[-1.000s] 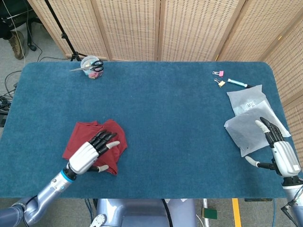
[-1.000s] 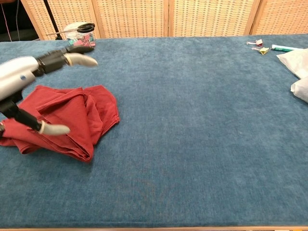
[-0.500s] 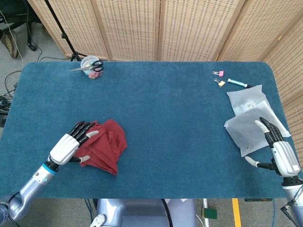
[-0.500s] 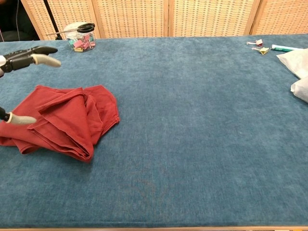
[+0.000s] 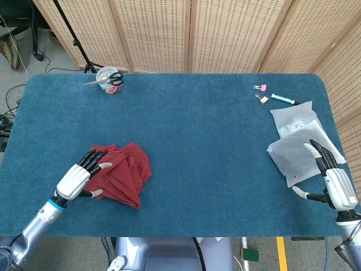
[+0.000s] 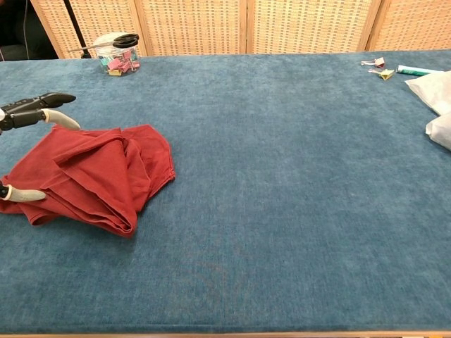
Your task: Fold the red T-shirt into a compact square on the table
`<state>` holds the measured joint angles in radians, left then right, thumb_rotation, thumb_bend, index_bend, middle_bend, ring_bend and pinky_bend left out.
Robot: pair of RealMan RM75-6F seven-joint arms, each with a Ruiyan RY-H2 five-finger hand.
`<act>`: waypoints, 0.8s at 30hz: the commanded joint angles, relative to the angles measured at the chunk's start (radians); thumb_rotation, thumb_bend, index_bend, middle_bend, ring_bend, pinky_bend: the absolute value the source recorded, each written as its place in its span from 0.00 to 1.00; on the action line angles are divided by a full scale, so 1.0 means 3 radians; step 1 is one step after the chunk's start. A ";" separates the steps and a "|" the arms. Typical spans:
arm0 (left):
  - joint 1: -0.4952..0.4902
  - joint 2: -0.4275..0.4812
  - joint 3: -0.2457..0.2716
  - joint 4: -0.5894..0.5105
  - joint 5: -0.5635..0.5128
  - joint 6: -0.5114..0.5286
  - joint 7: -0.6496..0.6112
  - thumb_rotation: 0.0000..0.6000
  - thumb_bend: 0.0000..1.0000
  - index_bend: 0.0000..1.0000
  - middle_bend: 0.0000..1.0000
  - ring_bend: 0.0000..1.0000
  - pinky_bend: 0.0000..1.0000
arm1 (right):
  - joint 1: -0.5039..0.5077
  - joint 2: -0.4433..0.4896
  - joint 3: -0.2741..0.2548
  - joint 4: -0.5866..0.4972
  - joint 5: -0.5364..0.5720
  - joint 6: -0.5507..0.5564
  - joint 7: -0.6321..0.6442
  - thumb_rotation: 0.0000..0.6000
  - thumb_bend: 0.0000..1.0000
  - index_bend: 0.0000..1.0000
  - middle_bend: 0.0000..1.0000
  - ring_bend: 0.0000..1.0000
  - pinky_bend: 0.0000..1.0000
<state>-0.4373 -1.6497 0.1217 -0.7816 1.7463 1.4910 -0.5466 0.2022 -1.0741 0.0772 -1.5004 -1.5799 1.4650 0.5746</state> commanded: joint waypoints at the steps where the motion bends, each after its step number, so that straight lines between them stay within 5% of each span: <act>1: -0.0021 -0.0041 -0.0010 0.0023 -0.0017 -0.0065 0.0007 1.00 0.06 0.27 0.00 0.00 0.00 | 0.0001 0.0002 0.0001 0.0003 0.0002 -0.0002 0.0009 1.00 0.00 0.00 0.00 0.00 0.00; 24: -0.0032 -0.0201 -0.0058 0.0241 -0.0097 -0.0171 -0.0037 1.00 0.31 0.45 0.00 0.00 0.00 | 0.0004 0.0001 -0.0002 0.0007 -0.0005 -0.0006 0.0009 1.00 0.00 0.00 0.00 0.00 0.00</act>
<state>-0.4462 -1.7088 0.1051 -0.7105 1.7175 1.4395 -0.5578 0.2034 -1.0738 0.0765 -1.4982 -1.5815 1.4630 0.5775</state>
